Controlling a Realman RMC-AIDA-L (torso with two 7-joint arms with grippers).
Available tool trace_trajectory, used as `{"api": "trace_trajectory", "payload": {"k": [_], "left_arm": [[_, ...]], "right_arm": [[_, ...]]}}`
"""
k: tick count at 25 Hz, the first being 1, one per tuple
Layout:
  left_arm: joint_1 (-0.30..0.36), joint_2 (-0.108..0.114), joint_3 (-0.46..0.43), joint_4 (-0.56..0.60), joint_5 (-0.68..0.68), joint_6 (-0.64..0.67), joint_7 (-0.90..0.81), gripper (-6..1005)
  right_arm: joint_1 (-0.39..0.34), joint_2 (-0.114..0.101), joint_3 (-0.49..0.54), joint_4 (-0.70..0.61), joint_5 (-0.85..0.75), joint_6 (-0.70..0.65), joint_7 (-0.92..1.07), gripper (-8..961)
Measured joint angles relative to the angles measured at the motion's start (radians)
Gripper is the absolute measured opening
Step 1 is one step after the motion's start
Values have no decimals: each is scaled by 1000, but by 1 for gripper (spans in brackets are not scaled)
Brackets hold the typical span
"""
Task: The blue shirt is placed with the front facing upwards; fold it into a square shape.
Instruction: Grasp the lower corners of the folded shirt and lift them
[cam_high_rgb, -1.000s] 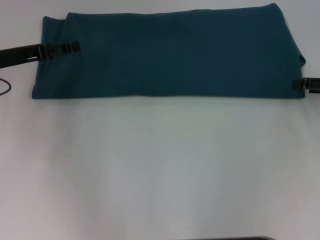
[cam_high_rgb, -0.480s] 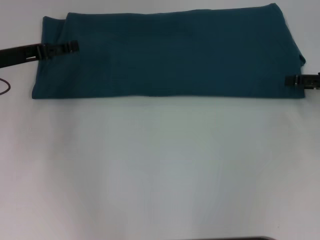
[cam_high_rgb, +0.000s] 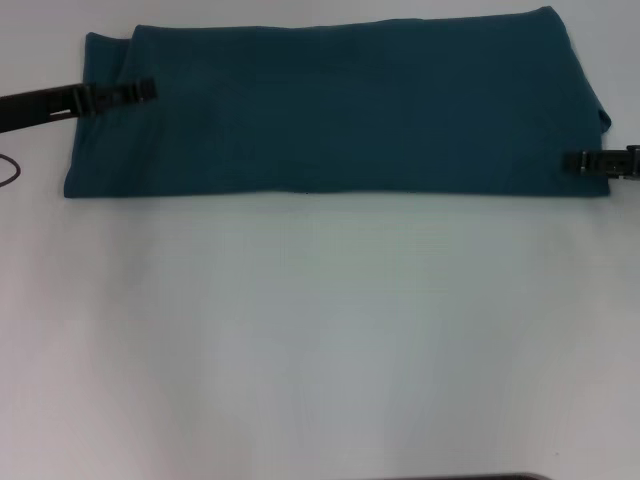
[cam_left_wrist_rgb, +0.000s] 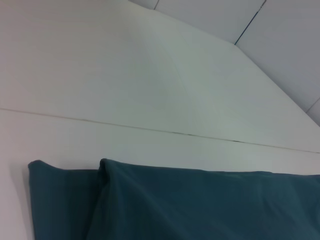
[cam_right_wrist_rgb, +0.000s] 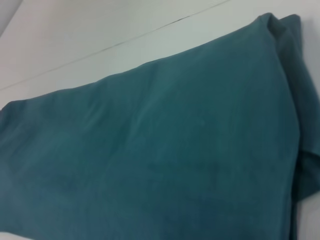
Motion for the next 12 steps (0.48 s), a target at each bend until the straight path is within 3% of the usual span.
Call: {"api": "trace_trajectory", "payload": {"k": [12], "left_arm": [[1, 2, 0, 0, 0, 0, 0, 957]], "right_arm": [[2, -4, -2, 6, 1, -7, 4, 732]]}}
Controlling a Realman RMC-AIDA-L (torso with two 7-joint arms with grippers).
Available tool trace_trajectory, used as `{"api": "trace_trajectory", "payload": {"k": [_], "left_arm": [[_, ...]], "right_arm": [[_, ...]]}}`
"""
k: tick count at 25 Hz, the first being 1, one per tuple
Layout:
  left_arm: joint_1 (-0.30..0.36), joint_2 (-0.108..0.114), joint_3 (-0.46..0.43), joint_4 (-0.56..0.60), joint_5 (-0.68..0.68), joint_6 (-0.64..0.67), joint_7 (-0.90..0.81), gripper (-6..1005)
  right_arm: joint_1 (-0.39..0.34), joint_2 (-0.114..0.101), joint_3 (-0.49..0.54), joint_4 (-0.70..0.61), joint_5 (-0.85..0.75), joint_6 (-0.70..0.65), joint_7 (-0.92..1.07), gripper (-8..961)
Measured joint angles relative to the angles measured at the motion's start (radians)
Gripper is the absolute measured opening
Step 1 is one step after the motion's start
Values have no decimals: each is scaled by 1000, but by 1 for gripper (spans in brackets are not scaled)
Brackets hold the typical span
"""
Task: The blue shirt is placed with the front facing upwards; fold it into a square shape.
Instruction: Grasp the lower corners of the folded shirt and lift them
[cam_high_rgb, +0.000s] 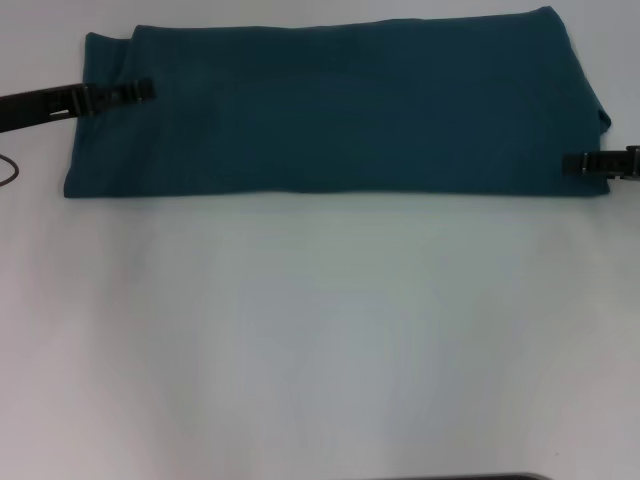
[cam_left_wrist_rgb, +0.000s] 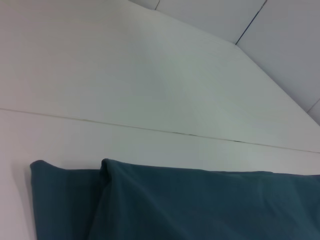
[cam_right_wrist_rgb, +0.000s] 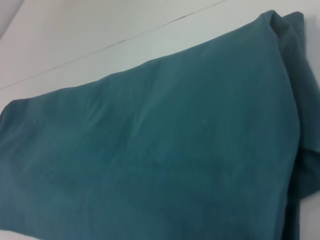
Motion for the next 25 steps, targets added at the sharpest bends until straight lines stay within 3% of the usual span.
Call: {"api": "trace_trajectory", "payload": {"k": [5, 11, 19, 24, 25], "left_arm": [[3, 0, 0, 0, 0, 0, 0, 957], [5, -1, 0, 1, 0, 0, 0, 956], [8, -2, 0, 1, 0, 0, 3, 956], [8, -4, 0, 1, 0, 0, 4, 955], [9, -4, 0, 1, 0, 0, 4, 955]], "right_arm": [[0, 2, 0, 1, 0, -3, -1, 719], [-2, 4, 0, 2, 0, -3, -4, 483], [-11, 2, 0, 3, -1, 4, -2, 277], [-12, -1, 2, 3, -1, 4, -2, 39], [-12, -1, 3, 3, -1, 4, -2, 33]]}}
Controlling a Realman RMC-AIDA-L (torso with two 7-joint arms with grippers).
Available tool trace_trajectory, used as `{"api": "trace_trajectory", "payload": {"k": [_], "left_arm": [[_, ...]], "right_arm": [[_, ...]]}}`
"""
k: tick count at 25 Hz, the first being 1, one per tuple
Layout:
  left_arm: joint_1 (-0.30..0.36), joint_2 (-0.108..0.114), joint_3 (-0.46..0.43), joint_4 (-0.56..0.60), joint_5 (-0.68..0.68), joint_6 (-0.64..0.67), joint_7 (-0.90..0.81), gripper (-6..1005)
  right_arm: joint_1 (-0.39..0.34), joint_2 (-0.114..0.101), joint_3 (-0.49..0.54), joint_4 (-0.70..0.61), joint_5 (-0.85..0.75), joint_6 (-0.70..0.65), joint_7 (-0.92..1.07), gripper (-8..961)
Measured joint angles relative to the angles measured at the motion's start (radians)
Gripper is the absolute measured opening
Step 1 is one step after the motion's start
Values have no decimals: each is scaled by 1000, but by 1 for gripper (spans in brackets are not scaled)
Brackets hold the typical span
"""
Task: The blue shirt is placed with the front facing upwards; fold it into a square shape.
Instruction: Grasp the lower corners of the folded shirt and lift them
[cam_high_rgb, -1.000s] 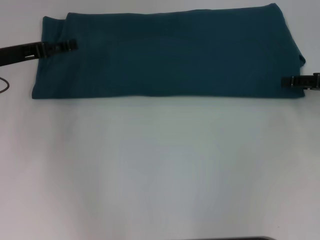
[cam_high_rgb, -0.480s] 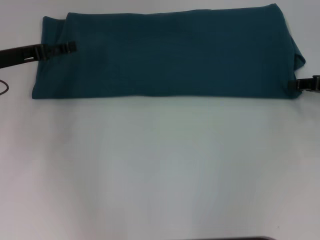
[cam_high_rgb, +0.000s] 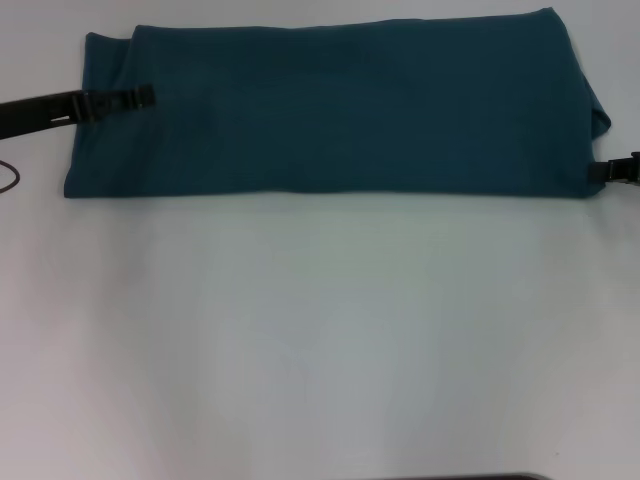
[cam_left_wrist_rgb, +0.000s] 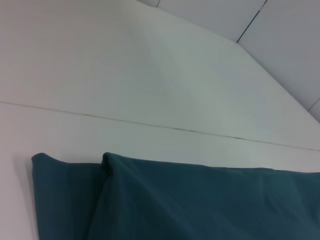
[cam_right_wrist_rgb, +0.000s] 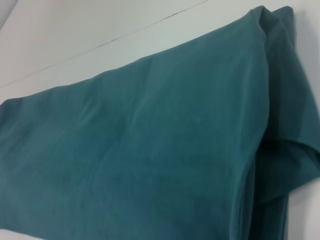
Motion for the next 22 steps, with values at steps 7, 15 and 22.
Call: {"api": "trace_trajectory", "payload": {"k": [7, 15, 22], "left_arm": [[20, 6, 0, 1, 0, -16, -5, 954], [48, 12, 0, 9, 36, -25, -11, 954], [60, 12, 0, 15, 67, -24, -14, 953]], "right_arm": [[0, -3, 6, 0, 0, 0, -3, 3], [3, -5, 5, 0, 0, 0, 0, 3], [6, -7, 3, 0, 0, 0, 3, 2]]}}
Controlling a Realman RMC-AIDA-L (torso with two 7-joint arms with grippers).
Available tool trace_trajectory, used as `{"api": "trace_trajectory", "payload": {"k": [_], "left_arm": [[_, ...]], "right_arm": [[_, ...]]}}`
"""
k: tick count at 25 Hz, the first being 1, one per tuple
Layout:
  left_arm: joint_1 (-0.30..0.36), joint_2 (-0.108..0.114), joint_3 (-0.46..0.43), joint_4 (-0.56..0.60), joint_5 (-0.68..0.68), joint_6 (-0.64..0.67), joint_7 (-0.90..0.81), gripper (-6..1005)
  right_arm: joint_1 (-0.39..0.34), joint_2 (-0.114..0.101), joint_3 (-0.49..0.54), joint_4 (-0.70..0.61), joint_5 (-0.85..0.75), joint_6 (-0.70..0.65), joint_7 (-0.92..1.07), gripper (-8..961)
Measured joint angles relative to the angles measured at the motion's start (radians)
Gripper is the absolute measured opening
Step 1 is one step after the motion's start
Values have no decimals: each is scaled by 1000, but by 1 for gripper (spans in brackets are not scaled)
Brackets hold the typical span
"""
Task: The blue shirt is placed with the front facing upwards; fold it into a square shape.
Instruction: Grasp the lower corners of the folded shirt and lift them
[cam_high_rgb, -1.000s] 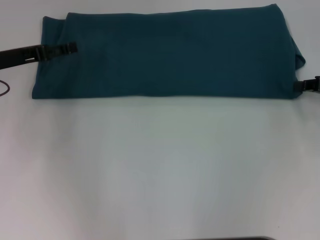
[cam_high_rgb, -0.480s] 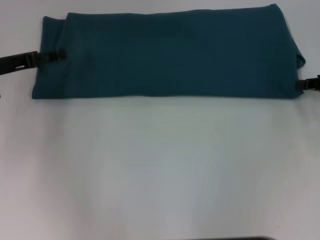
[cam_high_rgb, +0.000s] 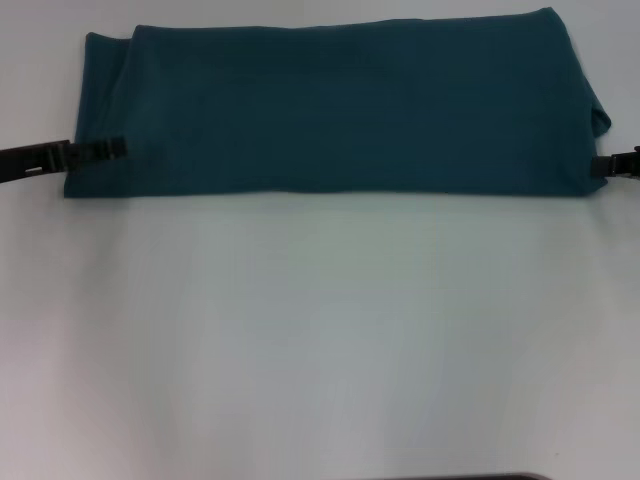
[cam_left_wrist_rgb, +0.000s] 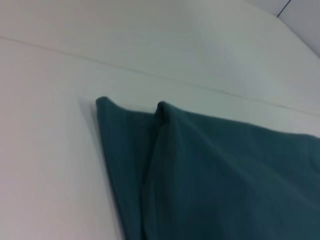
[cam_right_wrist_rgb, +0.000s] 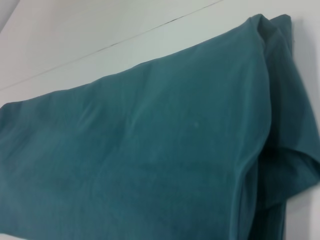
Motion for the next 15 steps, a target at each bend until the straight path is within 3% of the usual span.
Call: {"api": "trace_trajectory", "payload": {"k": [15], "left_arm": [[-7, 2, 2, -5, 59, 23, -3, 952]], "right_arm": [[5, 0, -1, 0, 0, 0, 6, 2]]}}
